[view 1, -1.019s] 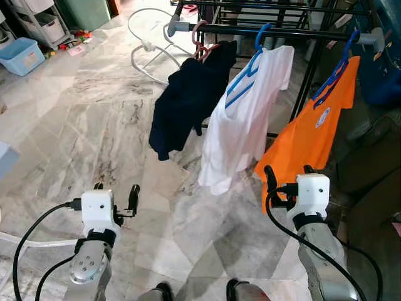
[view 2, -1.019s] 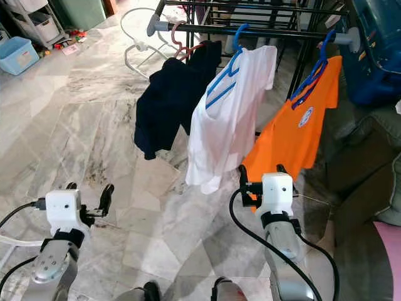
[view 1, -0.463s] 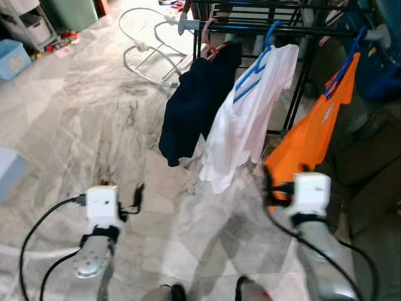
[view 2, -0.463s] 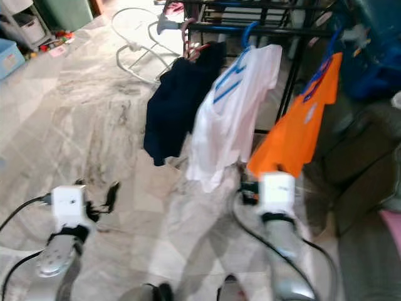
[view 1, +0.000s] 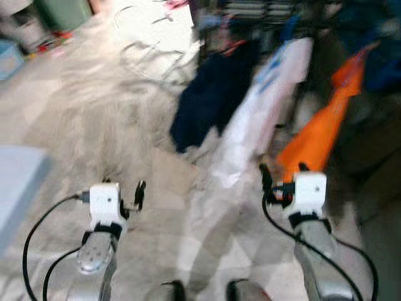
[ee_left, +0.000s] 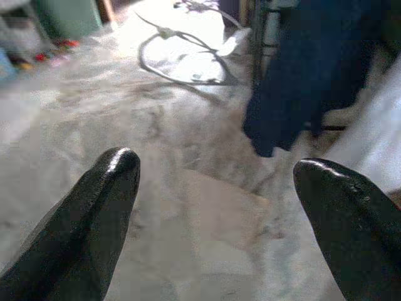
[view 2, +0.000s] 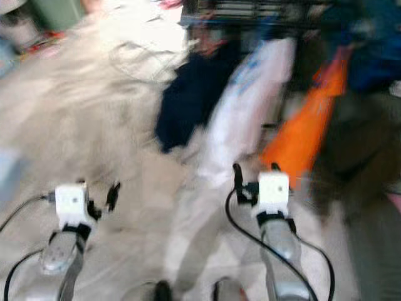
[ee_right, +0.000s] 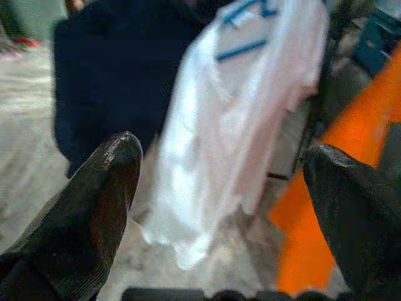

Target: Hang hanger

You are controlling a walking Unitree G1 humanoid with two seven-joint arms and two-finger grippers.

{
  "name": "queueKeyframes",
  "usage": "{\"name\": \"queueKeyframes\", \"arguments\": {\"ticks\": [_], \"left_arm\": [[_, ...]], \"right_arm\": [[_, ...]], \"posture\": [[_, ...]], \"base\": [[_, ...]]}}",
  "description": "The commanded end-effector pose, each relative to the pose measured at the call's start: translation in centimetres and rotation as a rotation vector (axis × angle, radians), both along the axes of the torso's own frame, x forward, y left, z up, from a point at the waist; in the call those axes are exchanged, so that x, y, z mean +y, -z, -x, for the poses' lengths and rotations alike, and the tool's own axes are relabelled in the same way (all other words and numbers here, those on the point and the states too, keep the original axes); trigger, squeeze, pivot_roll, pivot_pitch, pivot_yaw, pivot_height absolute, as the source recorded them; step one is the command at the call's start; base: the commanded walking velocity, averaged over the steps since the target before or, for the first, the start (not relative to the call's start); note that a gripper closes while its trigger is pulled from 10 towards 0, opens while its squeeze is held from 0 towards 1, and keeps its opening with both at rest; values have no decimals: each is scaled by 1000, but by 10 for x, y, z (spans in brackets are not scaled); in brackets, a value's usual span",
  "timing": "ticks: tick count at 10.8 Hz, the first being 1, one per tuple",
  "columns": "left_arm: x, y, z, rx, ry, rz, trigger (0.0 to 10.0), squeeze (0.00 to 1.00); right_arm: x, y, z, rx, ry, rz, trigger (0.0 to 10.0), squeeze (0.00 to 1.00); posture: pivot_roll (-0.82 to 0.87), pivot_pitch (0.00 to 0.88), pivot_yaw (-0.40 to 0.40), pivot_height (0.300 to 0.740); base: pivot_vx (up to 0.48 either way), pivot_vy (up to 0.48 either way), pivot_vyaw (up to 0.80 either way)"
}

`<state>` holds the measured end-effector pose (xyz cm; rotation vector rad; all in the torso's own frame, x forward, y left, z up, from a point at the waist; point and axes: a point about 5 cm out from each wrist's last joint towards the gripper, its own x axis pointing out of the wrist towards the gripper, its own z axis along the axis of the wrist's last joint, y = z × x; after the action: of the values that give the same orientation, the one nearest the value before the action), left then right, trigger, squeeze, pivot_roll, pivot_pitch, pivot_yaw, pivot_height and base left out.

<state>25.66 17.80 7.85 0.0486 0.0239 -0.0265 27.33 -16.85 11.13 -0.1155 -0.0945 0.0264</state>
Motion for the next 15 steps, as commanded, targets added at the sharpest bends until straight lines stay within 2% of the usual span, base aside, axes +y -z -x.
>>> {"name": "queueKeyframes", "arguments": {"ticks": [1,3,4,5,6,7,8,15], "left_arm": [[-2,7,4,22,12,-7,10000,0],[-9,4,1,4,37,0,10000,0],[-8,5,1,5,35,8,10000,0],[-8,4,2,4,36,11,10000,0],[-10,4,2,4,50,19,10000,0],[-11,4,2,5,57,20,10000,0],[-10,5,3,7,56,24,10000,0],[-11,3,-3,-7,69,33,10000,0]], "right_arm": [[-6,3,2,14,30,5,10000,0],[-13,4,1,27,78,26,10000,0],[-10,4,3,20,67,84,10000,0],[-8,4,4,7,54,55,10000,0],[-11,5,5,-1,95,74,10000,0],[-11,10,5,43,109,61,10000,0],[-7,10,7,44,68,38,10000,0],[-11,8,6,19,99,6,10000,0]], "posture": [[-200,228,55,740],[-204,236,55,740],[-207,242,55,740],[-207,246,56,740],[-206,250,58,740],[-205,249,58,740],[-202,245,59,740],[-203,209,62,740]], "base": [[0,0,0],[0,0,0],[0,0,0],[0,0,0],[0,0,0],[0,0,0],[0,0,0],[0,0,0]]}}
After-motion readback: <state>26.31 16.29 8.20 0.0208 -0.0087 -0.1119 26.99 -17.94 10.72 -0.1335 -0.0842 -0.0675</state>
